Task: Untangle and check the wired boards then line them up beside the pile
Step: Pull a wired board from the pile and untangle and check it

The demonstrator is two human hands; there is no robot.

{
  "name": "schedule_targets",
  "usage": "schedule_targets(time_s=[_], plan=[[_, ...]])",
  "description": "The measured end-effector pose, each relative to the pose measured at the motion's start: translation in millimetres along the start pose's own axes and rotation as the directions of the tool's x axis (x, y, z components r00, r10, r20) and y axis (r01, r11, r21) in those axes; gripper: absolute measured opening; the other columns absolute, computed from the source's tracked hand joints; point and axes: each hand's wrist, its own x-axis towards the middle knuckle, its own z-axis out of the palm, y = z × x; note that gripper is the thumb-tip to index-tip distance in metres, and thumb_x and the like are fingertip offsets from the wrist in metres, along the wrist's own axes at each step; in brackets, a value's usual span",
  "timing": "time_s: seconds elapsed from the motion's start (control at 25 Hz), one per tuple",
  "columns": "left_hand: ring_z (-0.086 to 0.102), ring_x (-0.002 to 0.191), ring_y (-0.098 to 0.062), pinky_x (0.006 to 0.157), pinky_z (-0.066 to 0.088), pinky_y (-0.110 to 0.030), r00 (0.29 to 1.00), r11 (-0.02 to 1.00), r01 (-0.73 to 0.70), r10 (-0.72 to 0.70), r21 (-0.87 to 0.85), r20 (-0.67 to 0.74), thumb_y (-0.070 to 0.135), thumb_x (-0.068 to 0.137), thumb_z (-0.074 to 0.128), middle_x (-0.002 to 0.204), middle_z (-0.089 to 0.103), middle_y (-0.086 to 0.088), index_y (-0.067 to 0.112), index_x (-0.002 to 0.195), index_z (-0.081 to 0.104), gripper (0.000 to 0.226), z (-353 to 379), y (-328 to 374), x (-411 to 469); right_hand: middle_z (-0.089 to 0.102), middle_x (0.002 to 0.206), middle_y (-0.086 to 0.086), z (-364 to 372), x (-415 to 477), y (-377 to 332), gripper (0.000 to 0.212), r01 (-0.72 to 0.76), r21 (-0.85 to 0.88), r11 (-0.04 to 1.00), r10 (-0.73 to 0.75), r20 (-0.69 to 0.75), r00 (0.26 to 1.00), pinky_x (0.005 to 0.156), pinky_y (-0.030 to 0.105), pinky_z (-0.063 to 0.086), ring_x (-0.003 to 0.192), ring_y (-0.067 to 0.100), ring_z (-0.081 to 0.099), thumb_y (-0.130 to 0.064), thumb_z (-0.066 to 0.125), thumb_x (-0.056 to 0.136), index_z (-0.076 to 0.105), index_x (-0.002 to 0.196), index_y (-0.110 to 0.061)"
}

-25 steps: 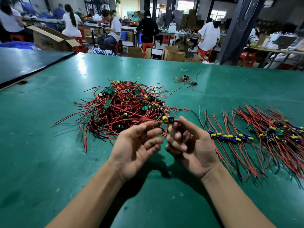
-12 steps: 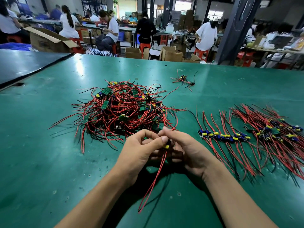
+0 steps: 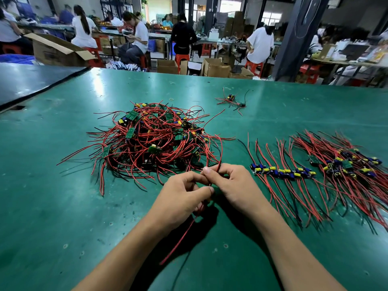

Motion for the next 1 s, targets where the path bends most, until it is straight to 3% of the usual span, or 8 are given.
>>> schedule_targets(time_s=[0.08,0.2,0.32,0.48,0.68,0.8,0.92,1.0], plan=[[0.050,0.051,-0.018,0.051,0.042,-0.024,1.000,1.000,0.013,-0.013,-0.013,0.024,0.007,0.086,0.063,0.063,0.062,-0.007,0.012,0.089,0.074,0.012,0,1,0,0.076,0.082,0.001,1,0,0,0.026,0.018,0.021,1.000,-0.017,-0.013,1.000,0.081,0.039,0.056,0.076,0.010,0.067,-0.035,0.067,0.095,0.079,0.085,-0.015],[0.049,0.048,-0.016,0.047,0.041,-0.021,1.000,0.999,0.018,-0.018,-0.029,-0.011,0.005,0.086,0.061,0.063,0.065,0.001,0.004,0.078,0.071,0.013,0,0,0,0.073,0.081,0.021,8,-3,-4,0.032,-0.084,0.288,0.954,0.048,0.130,0.990,0.074,0.051,0.058,0.070,0.028,0.067,-0.039,0.064,0.097,0.077,0.092,-0.010],[0.052,0.048,-0.009,0.047,0.044,-0.019,0.999,0.997,-0.007,0.004,-0.073,-0.043,0.007,0.090,0.064,0.081,0.073,0.011,0.000,0.075,0.070,0.017,1,-2,0,0.069,0.077,0.025,9,-7,-8,0.036,-0.281,0.523,0.805,0.143,0.288,0.947,0.059,0.040,0.059,0.061,0.031,0.068,-0.039,0.070,0.091,0.075,0.098,-0.004],[0.049,0.049,-0.010,0.048,0.042,-0.021,1.000,0.984,0.023,-0.024,-0.177,-0.008,0.005,0.091,0.062,0.069,0.065,-0.004,-0.001,0.085,0.073,0.014,-1,-4,0,0.071,0.102,0.027,1,-6,-1,0.034,-0.328,0.523,0.787,0.118,0.393,0.912,0.089,0.060,0.053,0.086,0.038,0.067,-0.032,0.077,0.087,0.074,0.109,-0.006],[0.041,0.047,-0.014,0.045,0.035,-0.022,0.999,0.993,0.012,-0.017,-0.115,-0.038,0.006,0.092,0.060,0.060,0.053,-0.005,0.004,0.072,0.058,0.021,2,-1,0,0.078,0.097,0.005,3,2,2,0.022,-0.064,0.324,0.944,0.015,0.150,0.989,0.090,0.036,0.052,0.089,0.013,0.069,-0.034,0.075,0.087,0.080,0.088,-0.013],[0.045,0.056,-0.020,0.053,0.037,-0.029,0.999,0.987,0.029,-0.033,-0.161,-0.022,0.007,0.093,0.059,0.061,0.054,-0.006,0.000,0.078,0.061,0.017,3,3,-1,0.076,0.082,-0.005,7,7,5,0.022,-0.027,0.322,0.946,0.015,0.040,0.999,0.079,0.024,0.051,0.077,0.006,0.067,-0.039,0.074,0.087,0.081,0.087,-0.019],[0.047,0.055,-0.016,0.050,0.039,-0.022,1.000,0.994,0.013,-0.010,-0.110,0.022,0.009,0.094,0.059,0.062,0.056,-0.004,-0.002,0.083,0.062,0.016,6,5,-4,0.038,0.052,-0.004,5,7,7,0.029,-0.031,0.447,0.894,0.071,-0.075,0.995,0.041,0.017,0.026,0.042,0.006,0.030,-0.045,0.072,0.085,0.080,0.093,-0.019],[0.046,0.050,-0.009,0.047,0.037,-0.017,0.999,0.993,0.020,-0.014,-0.118,0.046,0.009,0.094,0.059,0.061,0.055,-0.002,0.001,0.082,0.063,0.015,8,8,-5,0.022,0.057,0.002,2,9,6,0.026,-0.003,0.473,0.881,0.083,-0.147,0.986,0.039,0.018,0.015,0.043,0.009,0.017,-0.043,0.070,0.088,0.080,0.091,-0.019]])
